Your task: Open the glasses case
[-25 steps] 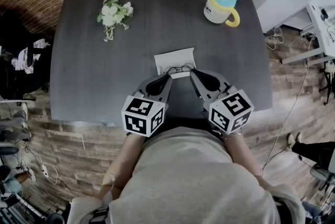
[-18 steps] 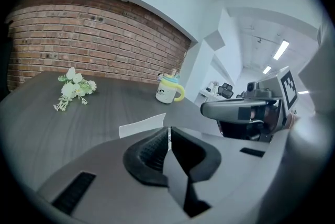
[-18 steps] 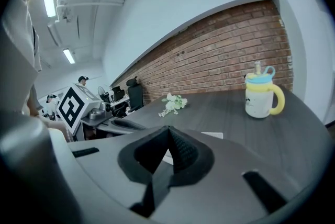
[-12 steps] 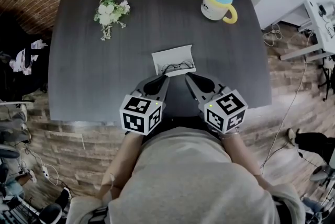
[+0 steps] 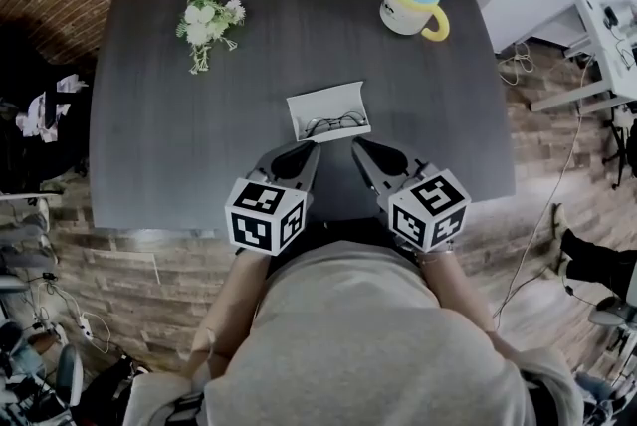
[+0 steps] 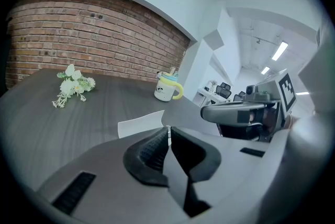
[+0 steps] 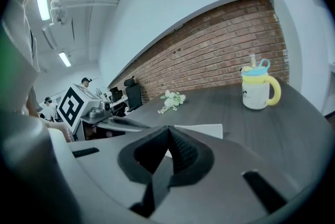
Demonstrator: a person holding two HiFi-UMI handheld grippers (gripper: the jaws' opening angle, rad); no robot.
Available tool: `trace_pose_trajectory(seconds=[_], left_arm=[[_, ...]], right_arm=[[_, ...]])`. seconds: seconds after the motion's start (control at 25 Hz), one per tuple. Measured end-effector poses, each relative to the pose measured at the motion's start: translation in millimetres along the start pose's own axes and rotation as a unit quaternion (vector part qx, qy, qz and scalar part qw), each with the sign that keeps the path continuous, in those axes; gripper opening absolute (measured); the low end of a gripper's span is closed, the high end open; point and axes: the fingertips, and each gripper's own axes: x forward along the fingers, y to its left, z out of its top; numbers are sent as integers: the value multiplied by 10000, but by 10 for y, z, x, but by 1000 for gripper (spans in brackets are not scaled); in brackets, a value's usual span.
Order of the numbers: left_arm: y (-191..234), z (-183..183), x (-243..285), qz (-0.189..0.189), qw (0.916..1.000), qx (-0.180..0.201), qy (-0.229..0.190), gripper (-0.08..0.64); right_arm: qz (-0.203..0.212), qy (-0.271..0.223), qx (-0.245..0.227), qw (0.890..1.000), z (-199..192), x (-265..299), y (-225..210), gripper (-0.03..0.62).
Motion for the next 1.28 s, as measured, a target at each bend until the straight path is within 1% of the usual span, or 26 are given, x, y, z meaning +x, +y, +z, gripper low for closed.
trace_pose_trajectory(seconds=[0.28,0.6,0.88,1.28], left_arm=[[-60,-10,8,-43,10000,-15,-28,32],[-44,-54,27,-61,9999,86,74,32],[-35,-37,26,-42,10000,40,39,32],[-51,-80,77,-68,9999,16,154,32]], right_arm=[[-33,14,70,10000,-25,-14,-17,5],[-47,10,121,9999,-39,-18,-26,5],[-53,33,151,9999,-59,-6,-30,5],[-88,92,242,9996,-85,15,-100,5]])
